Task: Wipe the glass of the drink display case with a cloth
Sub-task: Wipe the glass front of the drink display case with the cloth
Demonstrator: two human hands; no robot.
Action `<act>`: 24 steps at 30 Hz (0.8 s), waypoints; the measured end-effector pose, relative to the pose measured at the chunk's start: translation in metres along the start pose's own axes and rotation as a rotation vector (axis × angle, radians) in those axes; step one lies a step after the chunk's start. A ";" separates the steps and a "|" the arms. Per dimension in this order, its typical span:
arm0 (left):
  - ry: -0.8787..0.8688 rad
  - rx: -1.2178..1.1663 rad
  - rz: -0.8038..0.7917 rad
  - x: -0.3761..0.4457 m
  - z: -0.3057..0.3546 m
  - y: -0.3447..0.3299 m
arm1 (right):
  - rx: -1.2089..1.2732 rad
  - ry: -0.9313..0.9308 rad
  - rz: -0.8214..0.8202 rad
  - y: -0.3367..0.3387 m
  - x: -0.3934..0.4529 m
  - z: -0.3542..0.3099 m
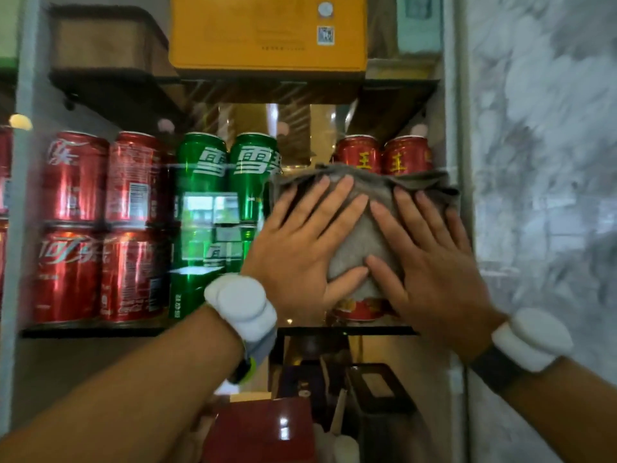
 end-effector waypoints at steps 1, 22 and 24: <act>-0.006 0.014 0.016 0.011 -0.004 0.003 | -0.007 -0.003 0.016 0.005 0.011 0.004; 0.116 -0.012 -0.121 -0.080 -0.037 -0.005 | 0.070 0.097 0.008 -0.020 -0.019 -0.076; 0.109 -0.052 -0.153 -0.118 -0.025 -0.013 | 0.088 0.118 -0.010 -0.032 -0.052 -0.096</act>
Point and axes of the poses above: each hand's wrist, its own x-axis towards the middle knuckle, its own y-axis out of the back of the hand, z = x × y, the point moved 10 cm from there along x, towards the middle knuckle, and after that the axes turned 6 degrees about y, right-handed, at the moved point
